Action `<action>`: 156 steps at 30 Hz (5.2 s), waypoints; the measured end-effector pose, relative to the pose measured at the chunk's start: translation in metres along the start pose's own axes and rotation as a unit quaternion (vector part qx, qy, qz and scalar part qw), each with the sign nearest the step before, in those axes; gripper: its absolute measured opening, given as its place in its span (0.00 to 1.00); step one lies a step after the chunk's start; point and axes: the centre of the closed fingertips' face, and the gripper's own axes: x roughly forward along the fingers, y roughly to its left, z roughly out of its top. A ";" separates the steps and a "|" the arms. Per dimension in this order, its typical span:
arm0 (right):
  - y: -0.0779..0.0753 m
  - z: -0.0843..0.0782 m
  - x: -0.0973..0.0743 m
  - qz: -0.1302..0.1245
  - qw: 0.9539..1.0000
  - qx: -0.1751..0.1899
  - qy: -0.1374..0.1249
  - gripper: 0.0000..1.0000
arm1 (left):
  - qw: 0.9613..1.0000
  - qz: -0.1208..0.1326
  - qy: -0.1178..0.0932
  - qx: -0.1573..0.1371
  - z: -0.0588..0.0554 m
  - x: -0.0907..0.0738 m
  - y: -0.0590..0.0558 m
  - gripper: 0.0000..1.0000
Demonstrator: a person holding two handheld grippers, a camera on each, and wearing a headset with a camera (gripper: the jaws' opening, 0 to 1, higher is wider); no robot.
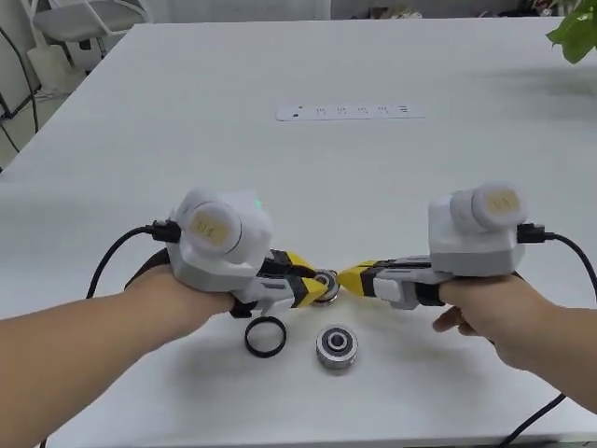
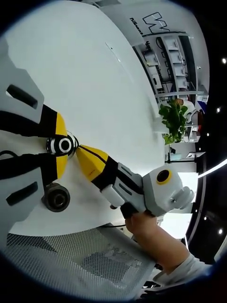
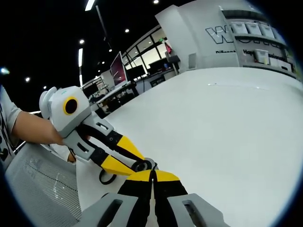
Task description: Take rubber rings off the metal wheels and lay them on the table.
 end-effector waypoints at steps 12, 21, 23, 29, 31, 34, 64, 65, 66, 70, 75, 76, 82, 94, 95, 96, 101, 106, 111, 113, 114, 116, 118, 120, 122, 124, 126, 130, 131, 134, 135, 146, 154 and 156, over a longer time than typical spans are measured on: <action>0.007 0.002 0.002 0.011 1.000 -0.010 0.002 0.00 | 1.000 0.000 0.004 0.006 0.000 0.001 0.001 0.06; 0.017 0.003 0.005 0.029 0.999 -0.016 -0.001 0.00 | 1.000 0.000 0.002 0.003 0.001 0.000 0.001 0.07; 0.014 0.001 0.004 0.025 1.000 -0.012 0.001 0.00 | 1.000 0.001 0.002 0.002 0.001 0.000 0.001 0.07; 0.012 0.002 0.000 0.022 1.000 -0.006 0.000 0.00 | 1.000 0.002 0.003 -0.003 0.001 0.000 0.000 0.07; 0.013 0.003 0.000 0.022 1.000 -0.002 0.000 0.00 | 1.000 0.001 0.006 -0.006 0.001 0.000 0.000 0.07; 0.015 0.003 0.000 0.025 1.000 0.002 0.000 0.00 | 1.000 -0.001 0.011 -0.010 0.001 0.000 0.000 0.07; 0.037 0.026 -0.013 0.061 0.997 0.035 -0.030 0.00 | 0.999 -0.012 -0.044 -0.012 0.032 -0.058 -0.009 0.34; 0.037 0.027 -0.013 0.061 0.997 0.034 -0.030 0.00 | 0.999 -0.013 -0.047 -0.015 0.033 -0.060 -0.010 0.34; 0.040 0.027 -0.013 0.064 0.997 0.033 -0.031 0.00 | 0.998 -0.012 -0.052 -0.018 0.034 -0.065 -0.011 0.35; 0.048 0.029 -0.013 0.074 0.996 0.034 -0.030 0.00 | 0.998 -0.006 -0.066 -0.022 0.038 -0.079 -0.013 0.38; 0.054 0.028 -0.011 0.085 0.995 0.040 -0.027 0.00 | 0.997 0.000 -0.075 -0.025 0.037 -0.096 -0.016 0.44; 0.054 0.028 -0.011 0.087 0.995 0.041 -0.027 0.00 | 0.997 0.001 -0.075 -0.027 0.036 -0.101 -0.017 0.46; 0.062 0.028 -0.009 0.098 0.994 0.051 -0.024 0.00 | 0.997 0.014 -0.076 -0.029 0.029 -0.118 -0.017 0.49; 0.076 0.021 -0.002 0.115 0.992 0.061 -0.006 0.00 | 0.994 0.039 -0.086 -0.061 0.012 -0.142 -0.019 0.55; 0.077 0.019 -0.001 0.116 0.991 0.061 -0.002 0.00 | 0.994 0.041 -0.086 -0.062 0.010 -0.143 -0.019 0.55; 0.078 0.018 0.000 0.118 0.991 0.061 0.001 0.00 | 0.993 0.043 -0.086 -0.066 0.008 -0.145 -0.019 0.56; 0.088 0.011 0.008 0.128 0.990 0.064 0.018 0.00 | 0.992 0.052 -0.090 -0.075 0.004 -0.152 -0.019 0.57; 0.094 0.001 0.015 0.137 0.988 0.065 0.036 0.00 | 0.991 0.057 -0.088 -0.078 -0.002 -0.158 -0.020 0.58; 0.095 -0.007 0.021 0.138 0.987 0.062 0.052 0.00 | 0.991 0.062 -0.088 -0.081 -0.005 -0.161 -0.020 0.58; 0.092 -0.009 0.023 0.134 0.987 0.062 0.056 0.00 | 0.991 0.062 -0.089 -0.084 -0.006 -0.161 -0.020 0.58; 0.091 -0.010 0.024 0.133 0.987 0.063 0.057 0.00 | 0.990 0.062 -0.088 -0.085 -0.006 -0.161 -0.021 0.58; 0.089 -0.012 0.025 0.130 0.987 0.066 0.061 0.00 | 0.990 0.062 -0.088 -0.087 -0.007 -0.161 -0.021 0.58; 0.088 -0.013 0.025 0.130 0.987 0.067 0.063 0.00 | 0.990 0.062 -0.088 -0.088 -0.008 -0.160 -0.021 0.58; 0.087 -0.014 0.025 0.129 0.987 0.068 0.066 0.00 | 0.990 0.061 -0.087 -0.090 -0.009 -0.160 -0.021 0.58; 0.086 -0.015 0.025 0.128 0.987 0.071 0.069 0.00 | 0.990 0.061 -0.087 -0.089 -0.010 -0.160 -0.022 0.58; 0.086 -0.017 0.025 0.127 0.987 0.070 0.071 0.00 | 0.990 0.061 -0.086 -0.090 -0.010 -0.160 -0.021 0.58; 0.084 -0.018 0.026 0.125 0.987 0.070 0.073 0.00 | 0.990 0.060 -0.086 -0.091 -0.010 -0.159 -0.021 0.58; 0.083 -0.018 0.026 0.123 0.987 0.073 0.074 0.00 | 0.990 0.058 -0.085 -0.092 -0.011 -0.158 -0.021 0.58; 0.083 -0.019 0.026 0.124 0.987 0.073 0.075 0.00 | 0.990 0.058 -0.084 -0.093 -0.011 -0.157 -0.021 0.57; 0.083 -0.020 0.026 0.125 0.986 0.075 0.076 0.00 | 0.990 0.056 -0.084 -0.094 -0.012 -0.156 -0.021 0.57; 0.083 -0.020 0.026 0.125 0.986 0.075 0.077 0.00 | 0.990 0.056 -0.083 -0.095 -0.012 -0.155 -0.021 0.57; 0.086 -0.017 0.025 0.132 0.985 0.088 0.070 0.00 | 0.991 0.051 -0.080 -0.095 -0.013 -0.153 -0.021 0.57; 0.085 -0.022 0.024 0.130 0.985 0.084 0.077 0.00 | 0.991 0.048 -0.078 -0.097 -0.014 -0.150 -0.023 0.56; 0.084 -0.021 0.024 0.129 0.985 0.085 0.077 0.00 | 0.991 0.048 -0.077 -0.097 -0.015 -0.150 -0.024 0.56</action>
